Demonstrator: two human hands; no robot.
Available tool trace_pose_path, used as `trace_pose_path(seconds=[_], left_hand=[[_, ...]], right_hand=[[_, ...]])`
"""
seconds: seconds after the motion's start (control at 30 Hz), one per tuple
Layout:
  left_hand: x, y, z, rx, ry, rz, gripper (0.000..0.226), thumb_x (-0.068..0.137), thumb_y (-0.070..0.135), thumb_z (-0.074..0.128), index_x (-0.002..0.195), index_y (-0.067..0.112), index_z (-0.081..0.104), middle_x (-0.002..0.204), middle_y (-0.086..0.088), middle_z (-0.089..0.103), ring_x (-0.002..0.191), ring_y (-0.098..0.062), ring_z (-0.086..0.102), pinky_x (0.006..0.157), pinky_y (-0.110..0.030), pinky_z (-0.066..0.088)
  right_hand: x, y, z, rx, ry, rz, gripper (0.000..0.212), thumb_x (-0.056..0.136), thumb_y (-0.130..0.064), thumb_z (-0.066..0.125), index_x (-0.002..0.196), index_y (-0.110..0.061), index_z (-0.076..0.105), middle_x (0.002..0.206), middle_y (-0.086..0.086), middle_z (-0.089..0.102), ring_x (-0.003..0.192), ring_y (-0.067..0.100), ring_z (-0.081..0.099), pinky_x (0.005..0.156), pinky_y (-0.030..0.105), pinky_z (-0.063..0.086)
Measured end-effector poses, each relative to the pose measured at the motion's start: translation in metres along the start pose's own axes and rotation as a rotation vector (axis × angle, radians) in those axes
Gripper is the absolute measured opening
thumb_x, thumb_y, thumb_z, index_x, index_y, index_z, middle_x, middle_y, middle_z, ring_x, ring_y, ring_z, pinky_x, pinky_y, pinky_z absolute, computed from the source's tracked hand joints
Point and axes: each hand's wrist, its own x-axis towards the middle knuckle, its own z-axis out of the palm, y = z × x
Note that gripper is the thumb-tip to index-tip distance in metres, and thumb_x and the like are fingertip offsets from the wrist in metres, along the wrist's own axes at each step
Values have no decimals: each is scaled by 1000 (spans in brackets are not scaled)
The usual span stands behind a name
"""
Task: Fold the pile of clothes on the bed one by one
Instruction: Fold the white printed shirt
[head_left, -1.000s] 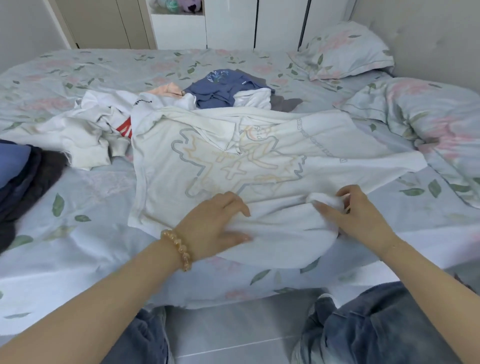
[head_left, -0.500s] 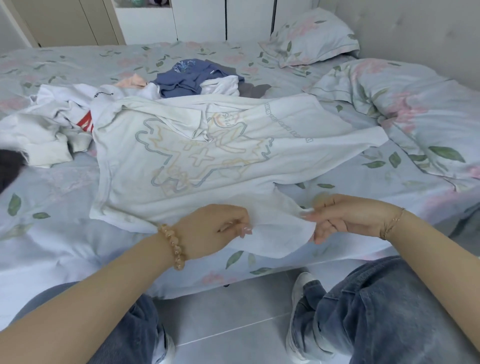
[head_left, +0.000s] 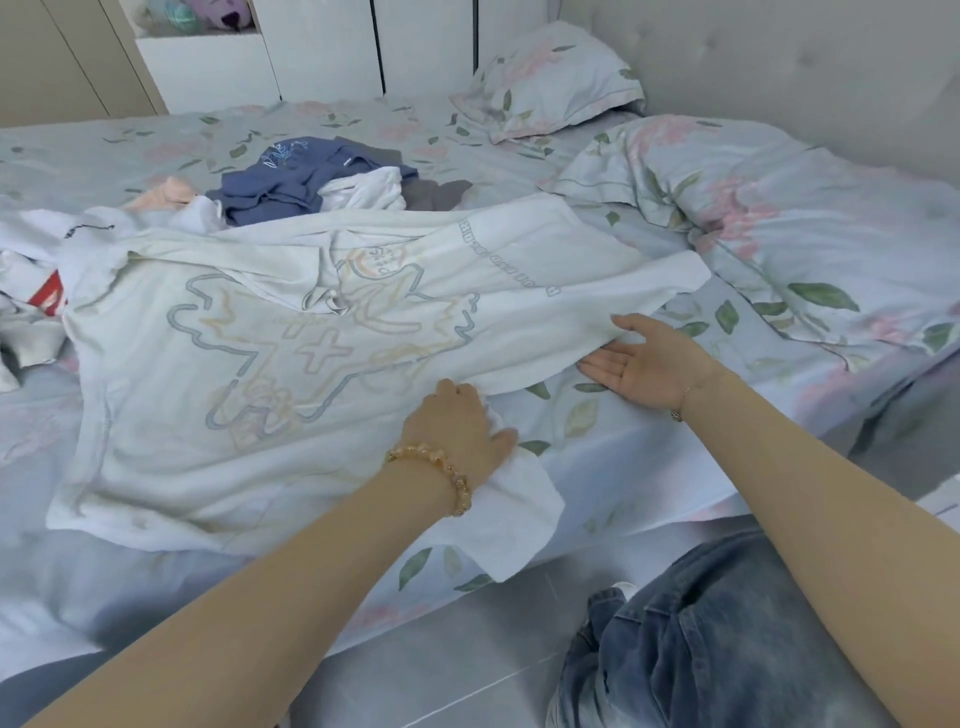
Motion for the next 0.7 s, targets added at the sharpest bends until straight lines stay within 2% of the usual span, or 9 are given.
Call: trace_pose_path(seconds=[0.07,0.17,0.27,0.33,0.4,0.47,0.53,0.63,0.7], left_hand=[[2,-6,-6,-106,-27,73,17,89,27,54,82,14,45,91,-1,46,82,-22,48,68,-29,37],[-2,-15,-22,-121,-129,251,16,83,13,58,74,15,46,74,9,45,73,-14,47,64,-26,34],[-17,-23,-42,-190,-238,369,12,81,11,67,80,19,58,69,14,49,62,-1,50,59,-11,36],[-25,-29,-53,-237,-314,373,14,78,13,72,79,21,61,65,16,51,59,6,51,56,-7,36],[-30,-32,-58,-261,-413,366,13,78,21,76,74,22,63,59,17,53,56,6,51,54,-7,35],[-34,-34,-55,-250,-520,379,17,80,30,74,70,23,63,56,22,54,55,4,49,55,-8,34],[-32,-35,-44,-262,-432,377,19,84,34,70,71,24,62,60,20,54,57,1,48,59,-10,34],[-19,-33,-33,-309,-50,254,24,88,43,61,81,21,60,78,11,56,66,-2,48,65,-22,38],[-9,-29,-26,-253,25,143,33,86,55,57,91,22,54,88,8,52,78,-8,51,71,-26,42]], right_hand=[[7,-8,0,59,-80,30,43,91,-24,63,123,1,51,122,19,62,112,32,62,90,46,53],[17,-15,2,79,-73,-8,37,90,-24,65,119,-3,54,119,14,65,106,28,65,78,46,58],[26,-18,7,158,-4,-98,19,90,-14,66,106,-6,62,108,9,69,82,24,72,71,39,61],[29,-23,4,195,108,-165,6,89,-8,66,86,-10,61,79,4,68,57,15,65,56,27,59],[32,-31,-8,113,225,-195,20,90,-7,65,74,-13,54,57,-1,53,35,7,46,39,17,46],[32,-35,-22,-31,293,-207,21,91,-6,62,74,-12,52,62,-1,47,28,5,41,36,15,42],[35,-37,-32,-163,364,-228,22,93,-6,59,73,-10,50,67,2,44,26,6,44,34,16,43],[38,-40,-36,-277,439,-272,21,96,-15,55,78,-7,50,73,6,53,31,8,56,35,18,45],[41,-43,-36,-326,480,-287,26,96,-25,56,80,-7,48,74,8,59,34,10,59,33,18,45]])
